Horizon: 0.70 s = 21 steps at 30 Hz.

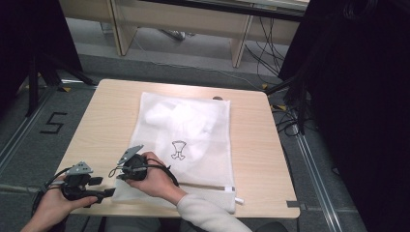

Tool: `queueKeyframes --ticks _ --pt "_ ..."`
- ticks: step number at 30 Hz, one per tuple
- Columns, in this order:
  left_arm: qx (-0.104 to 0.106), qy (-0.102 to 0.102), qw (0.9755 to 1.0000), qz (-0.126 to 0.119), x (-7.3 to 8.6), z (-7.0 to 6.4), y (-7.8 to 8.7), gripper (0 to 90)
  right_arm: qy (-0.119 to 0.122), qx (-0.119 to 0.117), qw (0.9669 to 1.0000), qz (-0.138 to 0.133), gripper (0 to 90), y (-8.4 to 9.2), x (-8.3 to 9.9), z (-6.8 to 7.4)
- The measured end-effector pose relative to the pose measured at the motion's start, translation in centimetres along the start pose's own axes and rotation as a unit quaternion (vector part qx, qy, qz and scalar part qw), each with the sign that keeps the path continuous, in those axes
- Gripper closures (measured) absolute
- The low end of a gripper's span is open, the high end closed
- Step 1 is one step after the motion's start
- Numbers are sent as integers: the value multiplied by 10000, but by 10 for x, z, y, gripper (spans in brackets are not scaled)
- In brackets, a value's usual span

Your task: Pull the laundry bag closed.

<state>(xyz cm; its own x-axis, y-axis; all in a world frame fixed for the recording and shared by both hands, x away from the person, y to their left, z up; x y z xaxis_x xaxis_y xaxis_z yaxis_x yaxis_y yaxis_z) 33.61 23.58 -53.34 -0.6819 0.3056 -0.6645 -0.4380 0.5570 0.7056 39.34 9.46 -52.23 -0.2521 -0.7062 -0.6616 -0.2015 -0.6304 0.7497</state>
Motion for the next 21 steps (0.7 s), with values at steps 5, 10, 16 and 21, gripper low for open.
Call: queueKeyframes --ticks 5,10,16,21 --pt "-5 1 10000 6 0 0 0 286 -79 -34 10000 12 765 -6 -2 0" --pt "1 -1 10000 -4 0 0 0 287 -106 -50 9999 51 765 -12 -4 0" --pt "-8 2 10000 -11 0 0 0 287 -80 -78 9999 87 781 -17 -5 -1" --pt "45 62 10000 -41 0 -1 -2 292 -122 -121 9997 177 814 -20 -6 1"
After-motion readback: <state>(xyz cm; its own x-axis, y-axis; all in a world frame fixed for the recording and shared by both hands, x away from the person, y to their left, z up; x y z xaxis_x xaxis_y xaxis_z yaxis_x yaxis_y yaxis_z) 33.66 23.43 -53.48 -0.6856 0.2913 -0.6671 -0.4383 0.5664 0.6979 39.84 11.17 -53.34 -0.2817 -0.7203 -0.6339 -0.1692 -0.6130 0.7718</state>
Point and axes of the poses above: each handheld gripper's, and its own axes: y roughly backward along the jaws, x roughly out of its underside, z roughly to its left, the point moved 5 cm from there along -y, roughly forward along the jaws, and after that the axes turned 2 degrees about x, right-handed, at the moved point
